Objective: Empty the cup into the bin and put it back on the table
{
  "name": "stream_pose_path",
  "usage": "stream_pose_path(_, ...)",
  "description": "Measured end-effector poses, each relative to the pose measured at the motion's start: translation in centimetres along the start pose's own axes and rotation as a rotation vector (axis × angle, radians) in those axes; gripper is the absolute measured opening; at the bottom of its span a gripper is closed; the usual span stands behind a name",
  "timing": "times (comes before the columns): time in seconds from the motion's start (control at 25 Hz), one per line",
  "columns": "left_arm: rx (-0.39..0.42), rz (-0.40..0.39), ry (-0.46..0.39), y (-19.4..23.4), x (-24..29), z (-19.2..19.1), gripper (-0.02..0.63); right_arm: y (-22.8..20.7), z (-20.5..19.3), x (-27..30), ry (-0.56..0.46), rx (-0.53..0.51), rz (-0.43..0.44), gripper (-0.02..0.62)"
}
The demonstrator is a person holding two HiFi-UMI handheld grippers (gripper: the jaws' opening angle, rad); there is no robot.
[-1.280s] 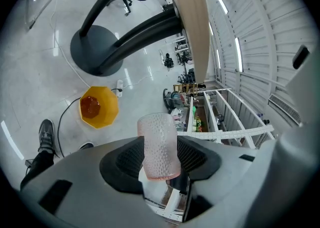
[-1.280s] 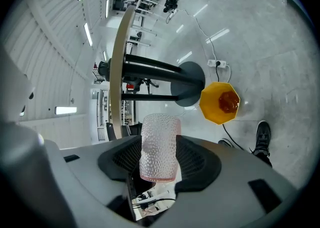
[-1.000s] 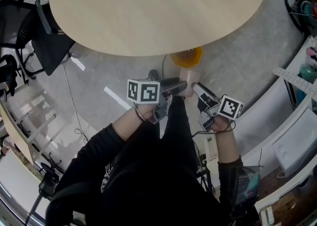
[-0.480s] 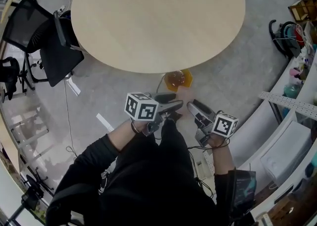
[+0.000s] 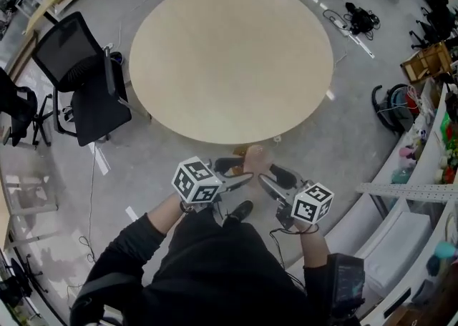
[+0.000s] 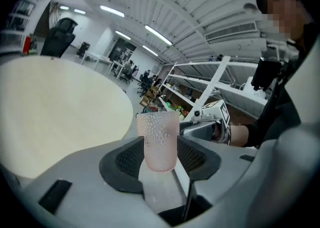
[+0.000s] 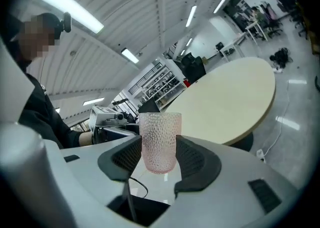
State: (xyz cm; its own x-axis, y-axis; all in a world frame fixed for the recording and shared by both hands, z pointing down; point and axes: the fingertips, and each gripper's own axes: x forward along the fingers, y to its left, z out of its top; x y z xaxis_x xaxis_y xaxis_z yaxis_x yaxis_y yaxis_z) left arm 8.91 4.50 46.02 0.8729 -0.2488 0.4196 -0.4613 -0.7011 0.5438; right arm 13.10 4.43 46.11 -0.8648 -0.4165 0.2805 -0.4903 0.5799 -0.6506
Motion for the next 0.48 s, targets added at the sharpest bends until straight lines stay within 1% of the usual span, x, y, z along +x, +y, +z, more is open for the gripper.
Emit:
stream_pose_path(0.08, 0.109, 0.036, -0.005, -0.6, -0.7, 1.3, 0.219, 1.0, 1.3, 0.0, 0.002, -0.098, -0.004, 0.219)
stream_pose_path(0.16, 0.189, 0.063, -0.013, -1.0, -1.2, 2.4, 0.219, 1.7, 2.5, -0.2, 0.006, -0.197, -0.009, 0.219)
stream_pose_path(0.32, 0.28, 0.109, -0.027, -0.6, -1.7, 3.8, 0.219, 2.3, 4.5, 0.4, 0.03, -0.37, -0.022, 0.219)
stream_pose_path(0.48, 0.375, 0.164, -0.023, 1.5, -3.0, 5.0, 0.219, 2.6, 5.9, 3.0, 0.066, -0.496, -0.061, 0.219)
